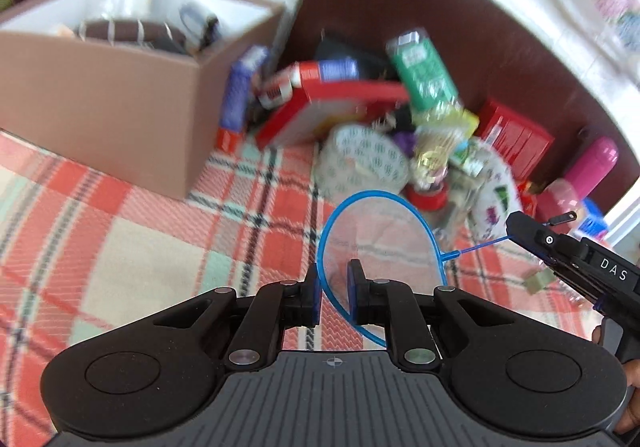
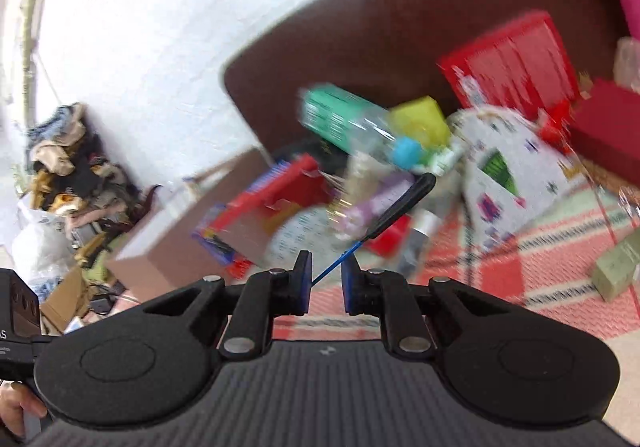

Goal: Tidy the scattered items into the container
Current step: 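Carry the blue net racket into the cardboard box and open both tools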

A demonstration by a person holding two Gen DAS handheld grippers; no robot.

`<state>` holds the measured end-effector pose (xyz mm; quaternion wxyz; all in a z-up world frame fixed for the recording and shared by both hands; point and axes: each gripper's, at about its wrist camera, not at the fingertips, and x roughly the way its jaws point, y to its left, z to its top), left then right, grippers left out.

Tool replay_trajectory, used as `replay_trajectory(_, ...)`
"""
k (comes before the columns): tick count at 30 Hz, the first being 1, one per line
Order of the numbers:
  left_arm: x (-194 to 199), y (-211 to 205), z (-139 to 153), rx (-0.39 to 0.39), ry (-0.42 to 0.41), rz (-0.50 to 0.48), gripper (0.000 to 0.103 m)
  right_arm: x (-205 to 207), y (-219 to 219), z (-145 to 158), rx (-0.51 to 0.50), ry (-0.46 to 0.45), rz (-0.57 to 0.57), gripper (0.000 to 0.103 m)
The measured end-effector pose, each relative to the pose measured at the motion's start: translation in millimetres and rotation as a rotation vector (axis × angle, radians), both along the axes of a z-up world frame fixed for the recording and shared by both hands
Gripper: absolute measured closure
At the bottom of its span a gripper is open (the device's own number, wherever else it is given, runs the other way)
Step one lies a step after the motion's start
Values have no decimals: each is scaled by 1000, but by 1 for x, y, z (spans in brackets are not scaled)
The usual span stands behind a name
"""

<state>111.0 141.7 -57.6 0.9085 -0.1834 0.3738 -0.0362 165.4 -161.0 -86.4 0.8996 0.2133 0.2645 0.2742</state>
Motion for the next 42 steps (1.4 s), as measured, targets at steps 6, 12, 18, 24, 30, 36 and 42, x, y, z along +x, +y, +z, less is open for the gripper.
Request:
replay_trajectory(6, -29, 44, 42, 22, -88, 81, 94, -7, 43, 46, 23, -88, 108, 86)
replay_trajectory(12, -31, 98, 86, 69, -155, 143, 94, 12, 106, 89, 45, -148, 189, 86)
replay_trajectory(18, 0, 158, 115, 50, -198, 195, 93, 58, 166, 118, 86, -136, 229, 86)
replay_trajectory(24, 46, 211, 108, 32, -170, 250, 89, 98, 219, 116, 48, -114, 265, 86)
replay_trajectory(30, 80, 247, 72, 5, -101, 290, 86, 130, 255, 84, -1, -40, 299, 85)
replay_trajectory(36, 93, 262, 50, -6, -62, 356, 26, 146, 281, 60, -95, -1, 360, 39)
replay_trajectory(42, 83, 255, 56, 58, -92, 359, 21, 133, 278, 65, -169, -76, 339, 14)
